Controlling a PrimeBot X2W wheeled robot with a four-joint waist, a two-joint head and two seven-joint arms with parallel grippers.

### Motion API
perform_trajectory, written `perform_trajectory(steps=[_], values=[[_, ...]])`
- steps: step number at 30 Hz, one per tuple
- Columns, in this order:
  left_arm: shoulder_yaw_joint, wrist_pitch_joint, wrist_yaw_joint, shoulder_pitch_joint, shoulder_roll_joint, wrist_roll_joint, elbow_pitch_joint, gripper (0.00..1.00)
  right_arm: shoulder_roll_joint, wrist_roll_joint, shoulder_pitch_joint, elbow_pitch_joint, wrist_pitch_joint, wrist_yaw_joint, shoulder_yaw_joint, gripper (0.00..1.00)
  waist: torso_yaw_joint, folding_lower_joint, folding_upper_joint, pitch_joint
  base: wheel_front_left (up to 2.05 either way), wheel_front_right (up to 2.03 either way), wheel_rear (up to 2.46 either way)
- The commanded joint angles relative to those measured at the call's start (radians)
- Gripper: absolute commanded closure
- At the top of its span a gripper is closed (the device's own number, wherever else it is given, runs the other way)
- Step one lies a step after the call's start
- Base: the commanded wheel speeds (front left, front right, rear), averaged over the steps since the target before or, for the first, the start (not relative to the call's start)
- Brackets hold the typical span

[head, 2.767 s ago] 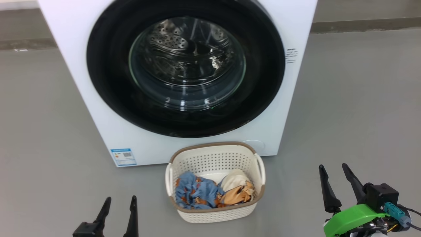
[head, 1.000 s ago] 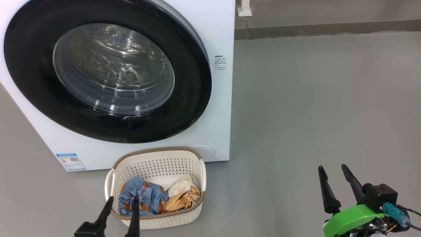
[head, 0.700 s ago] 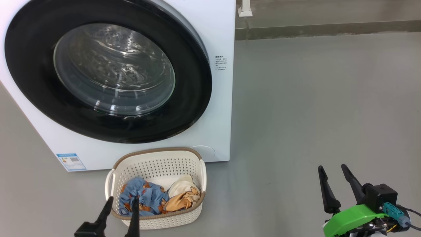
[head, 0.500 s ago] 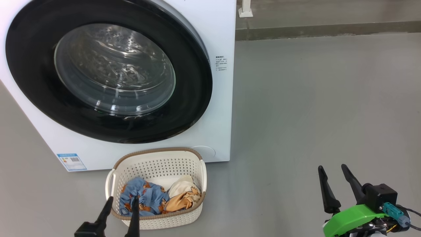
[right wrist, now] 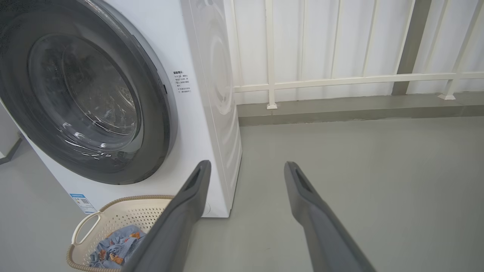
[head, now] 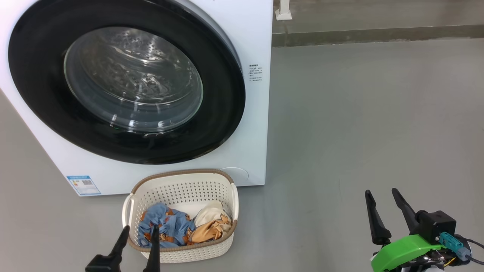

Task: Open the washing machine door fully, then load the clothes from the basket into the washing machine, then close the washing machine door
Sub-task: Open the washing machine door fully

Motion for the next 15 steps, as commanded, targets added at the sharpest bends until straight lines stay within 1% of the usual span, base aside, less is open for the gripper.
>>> perform_trajectory(steps=[1,2,3,4,5,8,10,13,15], values=[[0.029,-0.011,0.005,-0.018,0.009,-0.001,-0.027,0.00,-0.005,-0.010,-0.047,-0.028,-0.012,-0.001,0.032,0.00,0.001,0.0000,0.0000,0.000,0.00,0.00,0.00],[0.029,-0.011,0.005,-0.018,0.009,-0.001,-0.027,0.00,-0.005,-0.011,-0.047,-0.028,-0.012,-0.001,0.033,0.20,0.002,0.0000,0.0000,0.001,0.00,0.00,0.00],[0.029,-0.011,0.005,-0.018,0.009,-0.001,-0.027,0.00,-0.005,-0.011,-0.047,-0.028,-0.012,-0.001,0.033,0.20,0.002,0.0000,0.0000,0.001,0.00,0.00,0.00],[0.028,-0.011,0.006,-0.018,0.009,-0.001,-0.028,0.00,-0.005,-0.011,-0.046,-0.028,-0.012,-0.001,0.036,0.56,0.003,0.0000,0.0000,0.001,0.00,0.00,0.00],[0.028,-0.011,0.007,-0.018,0.009,0.000,-0.028,0.00,-0.005,-0.011,-0.046,-0.029,-0.012,-0.001,0.040,1.00,0.004,0.0000,0.0000,0.002,0.00,0.00,0.00],[0.027,-0.011,0.010,-0.018,0.009,0.001,-0.031,0.00,-0.005,-0.012,-0.046,-0.038,-0.012,-0.001,0.059,1.00,0.007,0.0000,0.0000,0.007,0.00,0.00,0.00],[0.026,-0.011,0.010,-0.020,0.009,0.000,-0.032,0.00,-0.005,0.018,-0.049,-0.039,-0.012,-0.001,0.069,1.00,0.010,0.0000,0.0000,0.012,0.00,0.00,0.00],[0.022,-0.011,0.008,-0.023,0.009,0.000,-0.032,0.00,-0.005,0.156,-0.066,-0.008,-0.012,-0.001,0.080,1.00,0.016,0.0000,0.0000,0.022,0.00,0.00,0.00],[0.020,-0.011,0.007,-0.027,0.009,0.000,-0.032,0.00,-0.005,0.274,-0.086,0.027,-0.012,-0.001,0.089,1.00,0.022,0.0000,0.0000,0.029,0.00,0.00,0.00]])
